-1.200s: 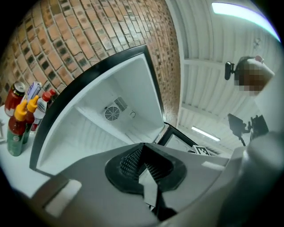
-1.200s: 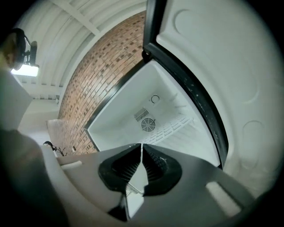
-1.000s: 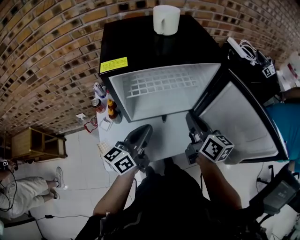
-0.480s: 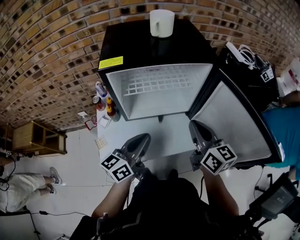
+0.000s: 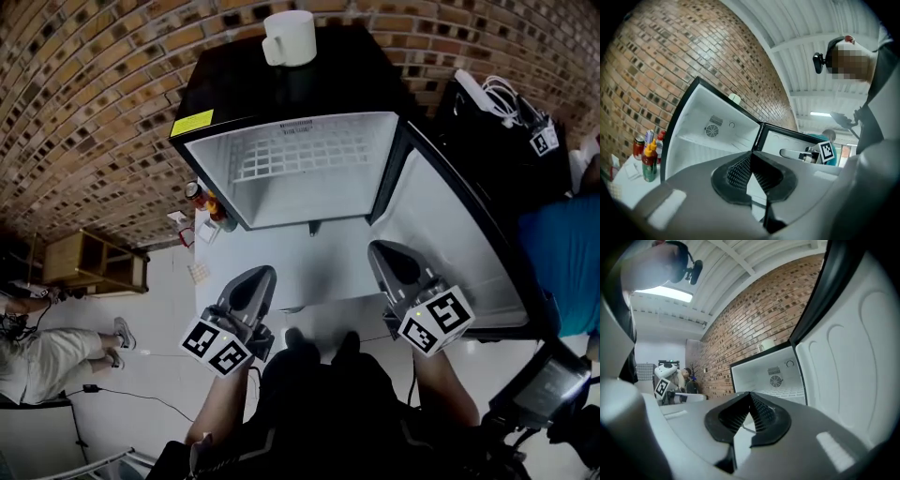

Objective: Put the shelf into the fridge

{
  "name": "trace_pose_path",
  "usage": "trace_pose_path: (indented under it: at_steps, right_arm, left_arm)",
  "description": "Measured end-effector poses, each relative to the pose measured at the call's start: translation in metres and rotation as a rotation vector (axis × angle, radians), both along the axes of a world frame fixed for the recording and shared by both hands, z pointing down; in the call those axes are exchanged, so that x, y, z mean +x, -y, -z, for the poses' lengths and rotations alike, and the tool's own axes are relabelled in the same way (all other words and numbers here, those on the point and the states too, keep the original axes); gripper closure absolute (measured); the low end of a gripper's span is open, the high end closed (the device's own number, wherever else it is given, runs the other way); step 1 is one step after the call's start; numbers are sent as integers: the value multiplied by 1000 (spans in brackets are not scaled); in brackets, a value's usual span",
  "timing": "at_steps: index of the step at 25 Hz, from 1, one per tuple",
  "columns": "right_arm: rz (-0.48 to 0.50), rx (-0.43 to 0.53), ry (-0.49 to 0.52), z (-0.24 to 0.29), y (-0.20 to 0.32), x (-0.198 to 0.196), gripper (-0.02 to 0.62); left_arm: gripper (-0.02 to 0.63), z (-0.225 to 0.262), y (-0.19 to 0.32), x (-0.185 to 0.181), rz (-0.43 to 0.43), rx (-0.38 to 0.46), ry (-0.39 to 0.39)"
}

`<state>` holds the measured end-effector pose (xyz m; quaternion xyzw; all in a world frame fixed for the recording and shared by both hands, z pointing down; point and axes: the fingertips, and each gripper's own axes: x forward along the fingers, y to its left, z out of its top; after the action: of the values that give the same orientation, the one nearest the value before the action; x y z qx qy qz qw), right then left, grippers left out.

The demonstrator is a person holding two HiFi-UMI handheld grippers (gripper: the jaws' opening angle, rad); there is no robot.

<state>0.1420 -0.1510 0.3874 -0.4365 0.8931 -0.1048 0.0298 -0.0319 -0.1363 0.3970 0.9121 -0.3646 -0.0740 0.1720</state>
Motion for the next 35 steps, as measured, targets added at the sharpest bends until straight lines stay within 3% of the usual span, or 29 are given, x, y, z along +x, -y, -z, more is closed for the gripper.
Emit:
trace_pose_path:
  at_steps: [5,9,14,21,35]
  right_arm:
    - [14,-50,54,-13,-6,-4,589]
    - [-14,-26,86,-1,-4,-14,588]
    - [-48,-27,36,-4,-5,-50,589]
    - [-67,-6,14,1,0,-85,589]
    - [-97,-27,24,11,3,-74,589]
  left_arm:
    - [617,8,-8,-8,26,-4,-31]
    - [617,10,-6,-24,-25,22,37]
    - [617,13,-16,-69,-40,92,120]
    - [617,7,-4,-105,-20,54,55]
    - [617,5,9,-99,-47,49,28]
